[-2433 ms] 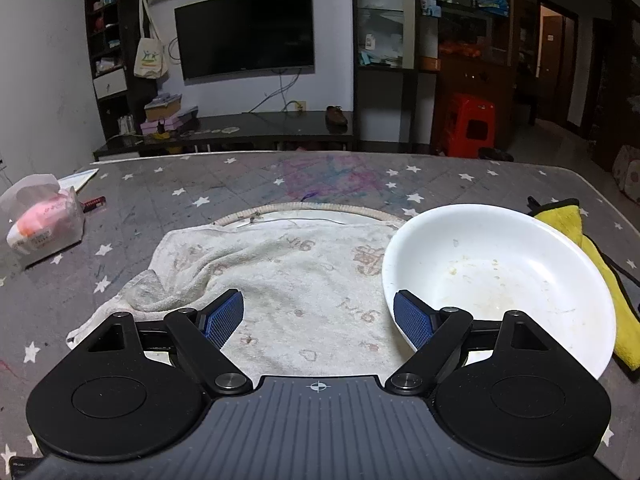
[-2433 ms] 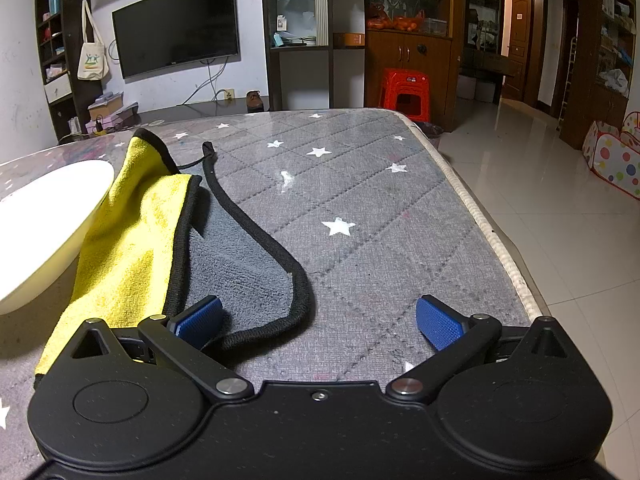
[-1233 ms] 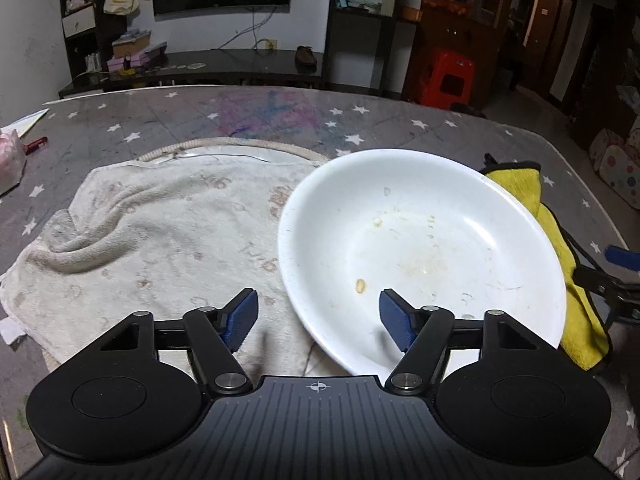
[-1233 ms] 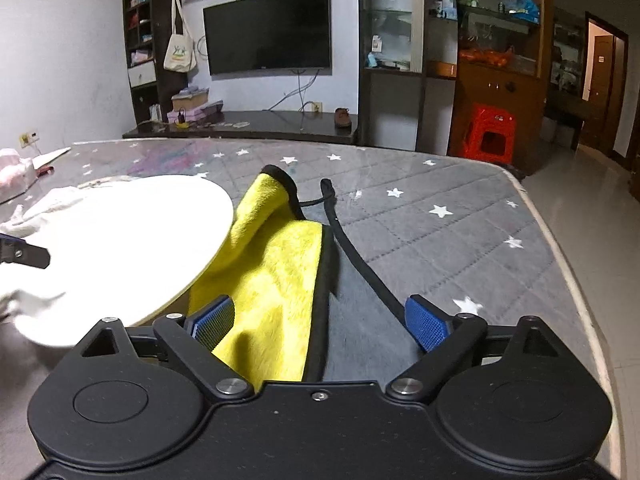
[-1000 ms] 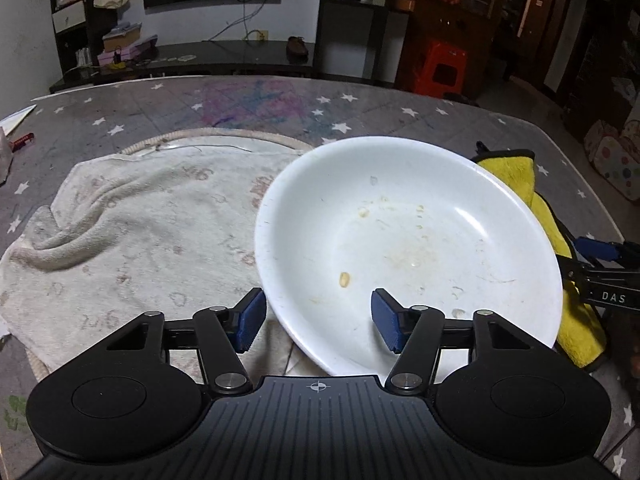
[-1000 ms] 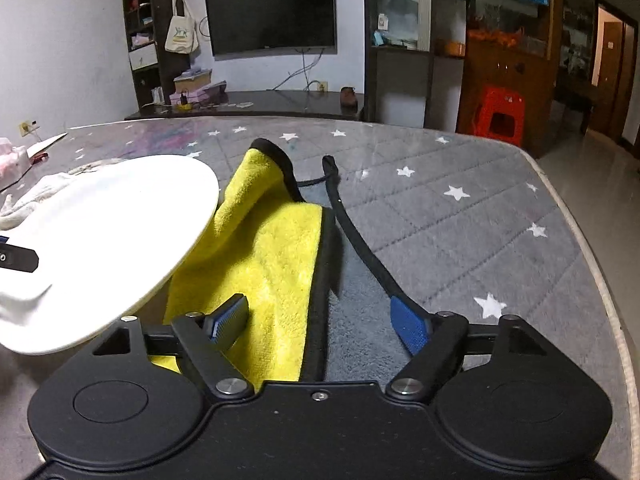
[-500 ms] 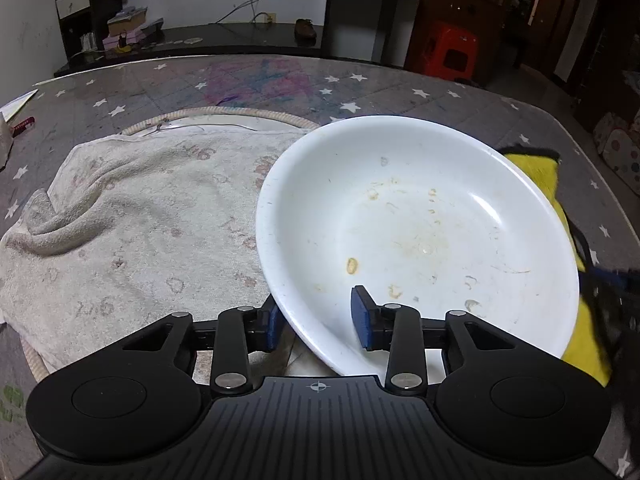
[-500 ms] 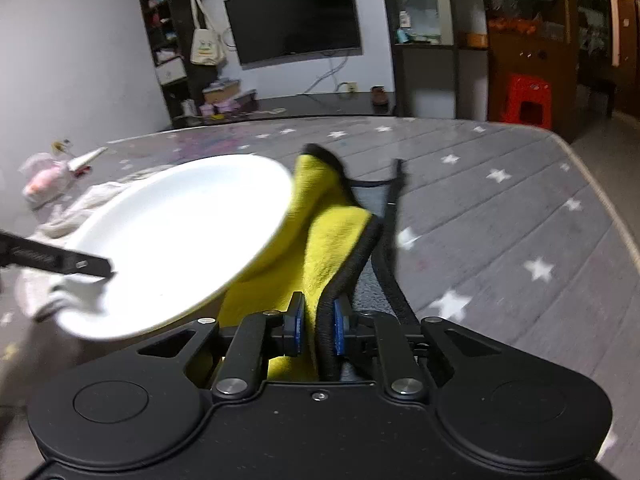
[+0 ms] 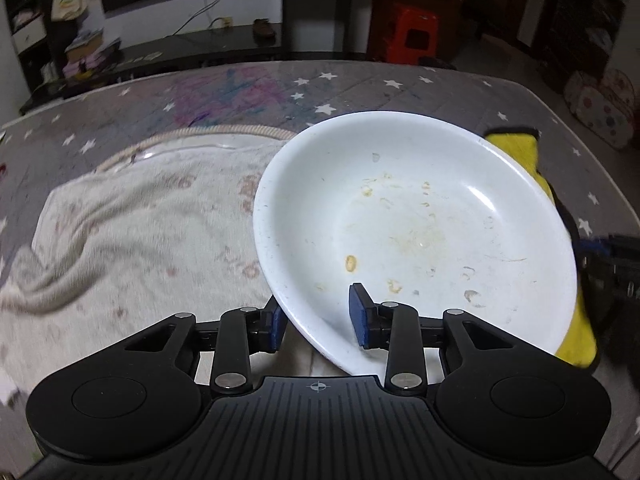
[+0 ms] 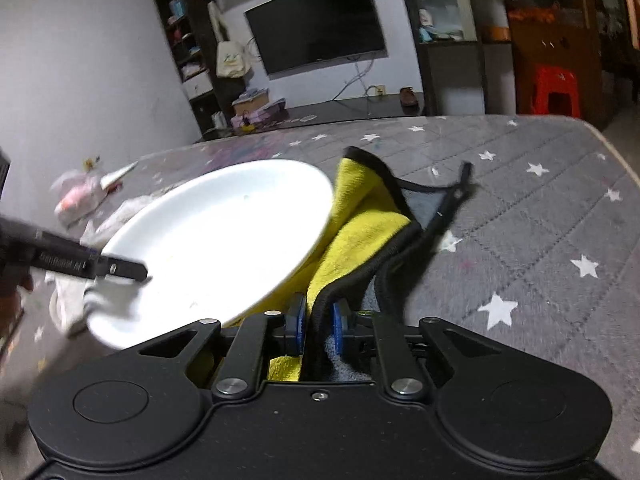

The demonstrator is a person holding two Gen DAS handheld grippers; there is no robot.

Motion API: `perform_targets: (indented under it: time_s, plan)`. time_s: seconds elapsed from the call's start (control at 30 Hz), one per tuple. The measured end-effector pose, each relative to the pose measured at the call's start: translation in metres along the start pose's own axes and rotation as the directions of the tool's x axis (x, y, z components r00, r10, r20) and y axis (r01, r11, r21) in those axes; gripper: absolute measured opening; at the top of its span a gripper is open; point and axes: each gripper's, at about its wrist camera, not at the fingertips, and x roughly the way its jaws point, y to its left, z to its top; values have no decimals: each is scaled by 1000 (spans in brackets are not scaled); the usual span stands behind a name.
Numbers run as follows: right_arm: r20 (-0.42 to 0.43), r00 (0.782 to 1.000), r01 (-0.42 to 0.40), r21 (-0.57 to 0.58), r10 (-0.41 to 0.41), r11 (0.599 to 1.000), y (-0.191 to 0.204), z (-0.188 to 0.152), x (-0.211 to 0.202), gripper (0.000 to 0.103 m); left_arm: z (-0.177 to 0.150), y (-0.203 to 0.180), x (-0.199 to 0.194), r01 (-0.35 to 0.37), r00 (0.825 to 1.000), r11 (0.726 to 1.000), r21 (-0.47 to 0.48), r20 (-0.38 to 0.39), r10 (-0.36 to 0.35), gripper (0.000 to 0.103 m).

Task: Clean bowl
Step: 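Lift the yellow-grey cloth with the right gripper toward the white bowl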

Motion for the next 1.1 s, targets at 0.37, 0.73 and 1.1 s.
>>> perform_targets:
  time_s: [0.37,0.73,1.1]
  plan:
    - [57,996,-88,267,75,960,-49,17,22,15,10,2,9,48,999,987,157,6,-49,40]
    - [66,991,-129,388,112,913,-69,-7,10,11,4,-1,8,133,991,967,219,-6,-135,40]
    - [69,992,-125,402,106,907,-77,-57,-45,10,-1,-24,3,214,976,916,338,-29,-217,40]
